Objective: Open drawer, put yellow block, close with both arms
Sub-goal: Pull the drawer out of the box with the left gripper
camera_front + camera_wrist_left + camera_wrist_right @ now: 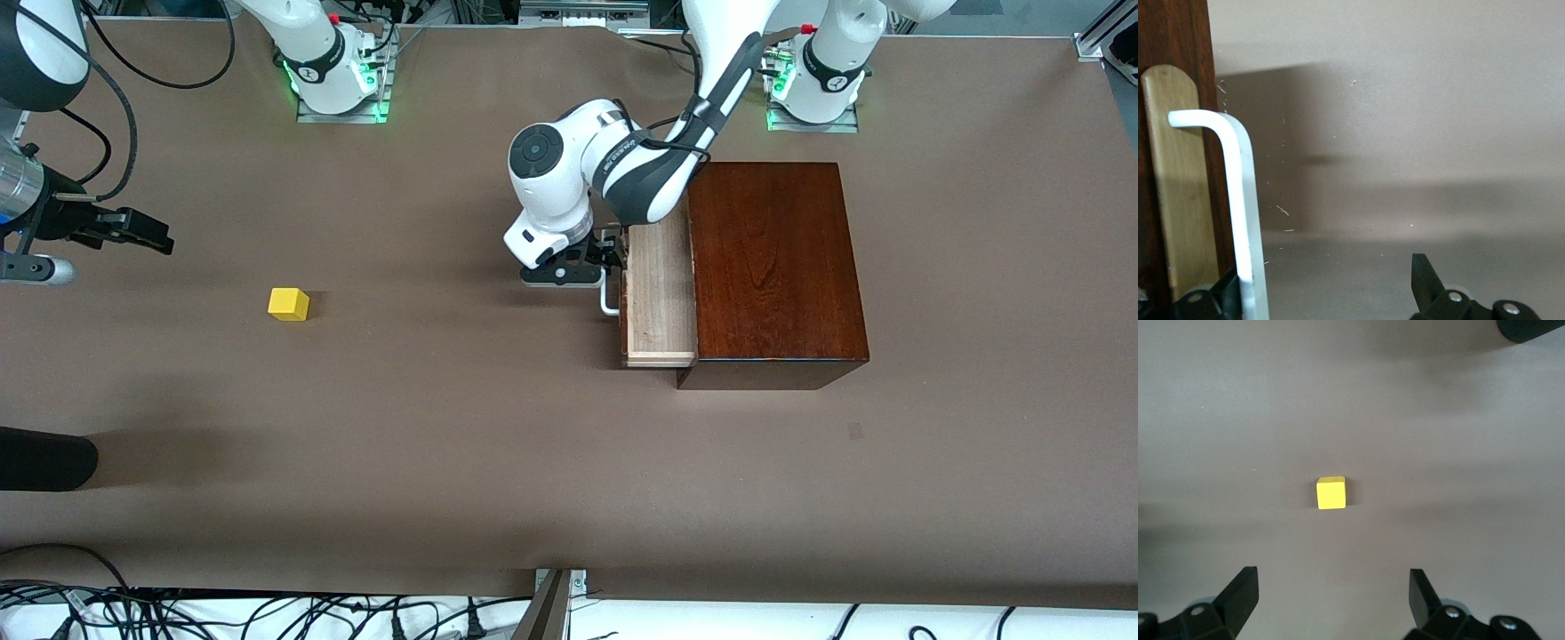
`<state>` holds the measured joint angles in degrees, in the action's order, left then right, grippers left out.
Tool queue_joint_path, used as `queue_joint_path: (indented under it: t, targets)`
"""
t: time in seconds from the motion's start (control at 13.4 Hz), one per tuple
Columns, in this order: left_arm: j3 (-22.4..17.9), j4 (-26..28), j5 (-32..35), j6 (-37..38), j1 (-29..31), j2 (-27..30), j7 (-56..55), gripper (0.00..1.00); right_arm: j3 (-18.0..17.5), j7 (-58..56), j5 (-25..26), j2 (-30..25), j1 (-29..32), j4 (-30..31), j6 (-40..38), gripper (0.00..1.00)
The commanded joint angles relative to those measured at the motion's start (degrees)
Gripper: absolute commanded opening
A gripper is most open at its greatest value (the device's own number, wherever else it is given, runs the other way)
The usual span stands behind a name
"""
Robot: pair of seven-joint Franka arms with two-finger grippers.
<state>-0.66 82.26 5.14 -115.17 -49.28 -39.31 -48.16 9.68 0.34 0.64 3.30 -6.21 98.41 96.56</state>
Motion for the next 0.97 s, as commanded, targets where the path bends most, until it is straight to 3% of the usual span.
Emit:
queue_joint_path:
  t: [0.0, 0.3, 0.89]
  targets:
    - [0.4, -6.8, -5.3, -1.2, -3.1, -3.3, -2.2, 1.0, -0.5, 0.7, 0.1, -1.3, 0.3, 0.8, 0.4, 1.0]
    - [-0.3, -6.0, -4.4, 0.6, -3.1, -2.0, -1.4, 1.0, -0.5, 0.7, 0.1, -1.5, 0.3, 0.8, 0.2, 1.0]
    - [-1.5, -7.0, -4.5, 18.0, -2.6, 3.1, -1.6, 1.0, -0.5, 0.7, 0.1, -1.5, 0.3, 0.9, 0.1, 1.0]
